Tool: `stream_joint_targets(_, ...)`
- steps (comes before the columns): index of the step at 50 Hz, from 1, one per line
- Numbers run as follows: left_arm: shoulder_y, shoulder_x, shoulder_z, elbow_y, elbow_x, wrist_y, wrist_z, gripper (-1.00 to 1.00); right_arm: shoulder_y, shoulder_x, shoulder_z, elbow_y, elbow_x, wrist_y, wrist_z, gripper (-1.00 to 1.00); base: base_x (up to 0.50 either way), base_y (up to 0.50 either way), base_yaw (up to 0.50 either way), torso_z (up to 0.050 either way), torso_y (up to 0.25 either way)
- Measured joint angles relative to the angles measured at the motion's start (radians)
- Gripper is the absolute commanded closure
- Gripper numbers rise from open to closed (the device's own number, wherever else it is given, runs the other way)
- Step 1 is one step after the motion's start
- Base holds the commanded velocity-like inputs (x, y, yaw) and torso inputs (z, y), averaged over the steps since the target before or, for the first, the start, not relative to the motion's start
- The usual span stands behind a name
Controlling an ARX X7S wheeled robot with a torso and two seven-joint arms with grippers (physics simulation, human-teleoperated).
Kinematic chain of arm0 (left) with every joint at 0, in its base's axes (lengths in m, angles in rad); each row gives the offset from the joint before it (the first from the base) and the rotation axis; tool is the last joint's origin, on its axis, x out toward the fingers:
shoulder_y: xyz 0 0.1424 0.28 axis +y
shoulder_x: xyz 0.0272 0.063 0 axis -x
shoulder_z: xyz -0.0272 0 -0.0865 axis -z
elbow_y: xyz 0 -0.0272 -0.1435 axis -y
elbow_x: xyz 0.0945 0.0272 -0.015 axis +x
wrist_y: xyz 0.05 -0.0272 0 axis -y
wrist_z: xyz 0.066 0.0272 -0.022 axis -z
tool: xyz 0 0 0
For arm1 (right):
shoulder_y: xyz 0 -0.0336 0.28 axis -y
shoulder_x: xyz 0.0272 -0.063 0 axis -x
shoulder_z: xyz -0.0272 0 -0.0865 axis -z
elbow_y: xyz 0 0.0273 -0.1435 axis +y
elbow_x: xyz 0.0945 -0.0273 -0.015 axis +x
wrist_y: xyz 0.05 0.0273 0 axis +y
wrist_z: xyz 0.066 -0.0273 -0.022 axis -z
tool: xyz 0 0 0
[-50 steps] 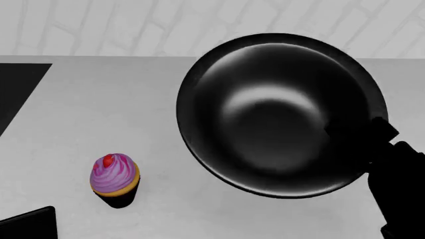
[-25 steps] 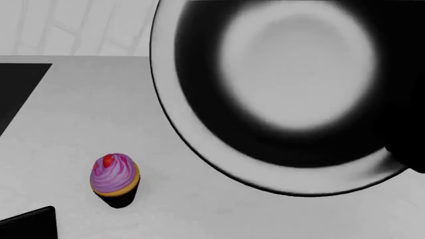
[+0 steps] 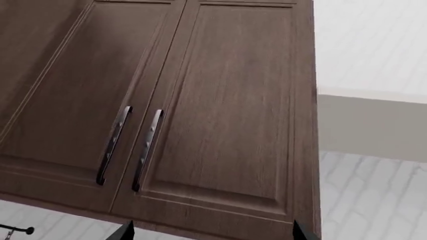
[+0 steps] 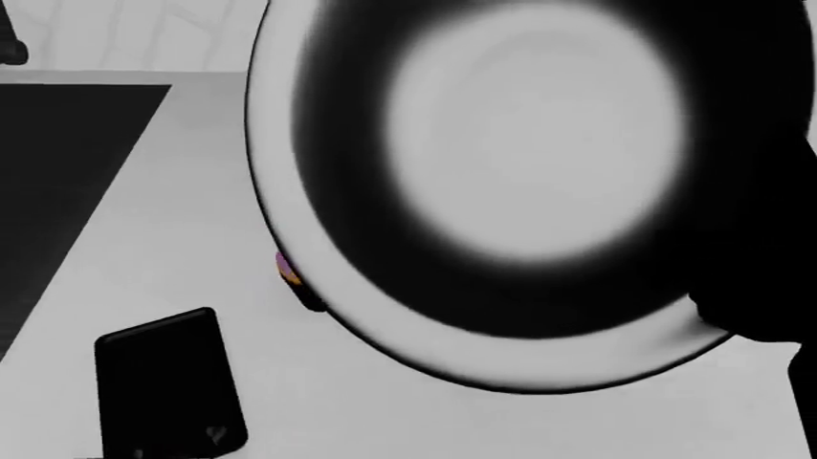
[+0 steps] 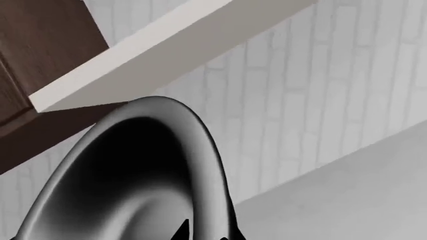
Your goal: Move the fresh-baked cupcake off the tray onto the counter, and place the bowl used for mixing into the sink.
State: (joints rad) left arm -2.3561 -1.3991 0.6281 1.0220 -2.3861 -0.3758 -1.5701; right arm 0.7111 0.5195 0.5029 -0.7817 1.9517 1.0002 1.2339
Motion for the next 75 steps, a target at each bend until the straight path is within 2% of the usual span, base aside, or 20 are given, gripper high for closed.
stream_joint_targets(28, 0.003, 0.008, 0.007, 0.006, 0.006, 0.002, 0.000, -1.00, 0.006, -0.012, -0.049, -0.002, -0.071, 0.026, -0.036, 1.00, 0.23, 0.50, 0.00, 0.000, 0.000)
stream_joint_targets(61, 0.002, 0.009, -0.008, 0.005, -0.005, -0.001, 0.000, -1.00, -0.006, -0.014, -0.066, 0.008, -0.104, 0.020, -0.056, 1.00, 0.03, 0.48, 0.00, 0.000, 0.001)
stream_joint_targets(75, 0.000, 0.008, -0.017, 0.003, -0.011, -0.003, 0.000, -1.00, -0.014, -0.014, -0.060, 0.013, -0.110, 0.005, -0.055, 1.00, 0.08, 0.02, 0.00, 0.000, 0.000)
